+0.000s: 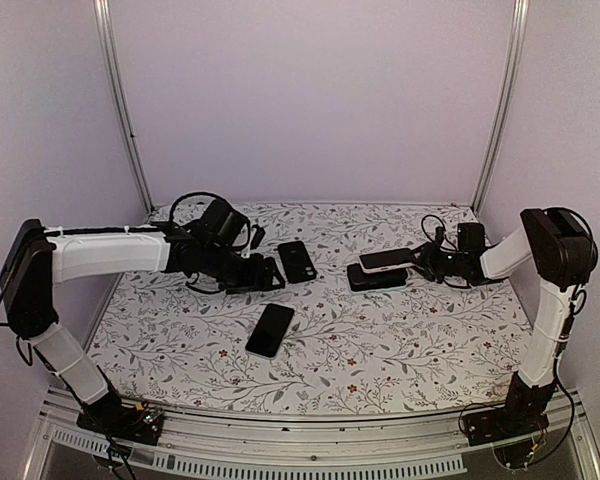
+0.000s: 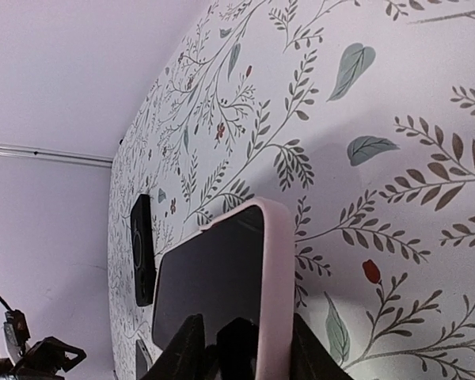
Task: Take the phone out of the phone case
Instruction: Pick up the phone with the phone case from the phone case, then pass from the right arm to the left
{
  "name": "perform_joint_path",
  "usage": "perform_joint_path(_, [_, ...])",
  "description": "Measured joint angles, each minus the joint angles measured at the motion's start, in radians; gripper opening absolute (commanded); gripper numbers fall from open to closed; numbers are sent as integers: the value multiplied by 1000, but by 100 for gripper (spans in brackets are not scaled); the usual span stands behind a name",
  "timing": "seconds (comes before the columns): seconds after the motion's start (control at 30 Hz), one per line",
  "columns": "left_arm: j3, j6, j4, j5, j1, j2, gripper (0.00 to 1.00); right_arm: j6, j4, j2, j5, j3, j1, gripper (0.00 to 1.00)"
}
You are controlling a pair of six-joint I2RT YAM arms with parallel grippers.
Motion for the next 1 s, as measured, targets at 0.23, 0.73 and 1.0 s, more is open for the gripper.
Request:
perform_joint_path(0.23, [124,62,-13,68,27,17,75,47,54,-17,-74,50,-3,0])
perform_joint_path(0.73, [305,176,-19,168,76,90,76,-54,-109,-169,-171,87,18,0])
perform_joint_path(1.0, [372,230,5,235,87,137,76,-196,-325,-328,-236,174,167,0])
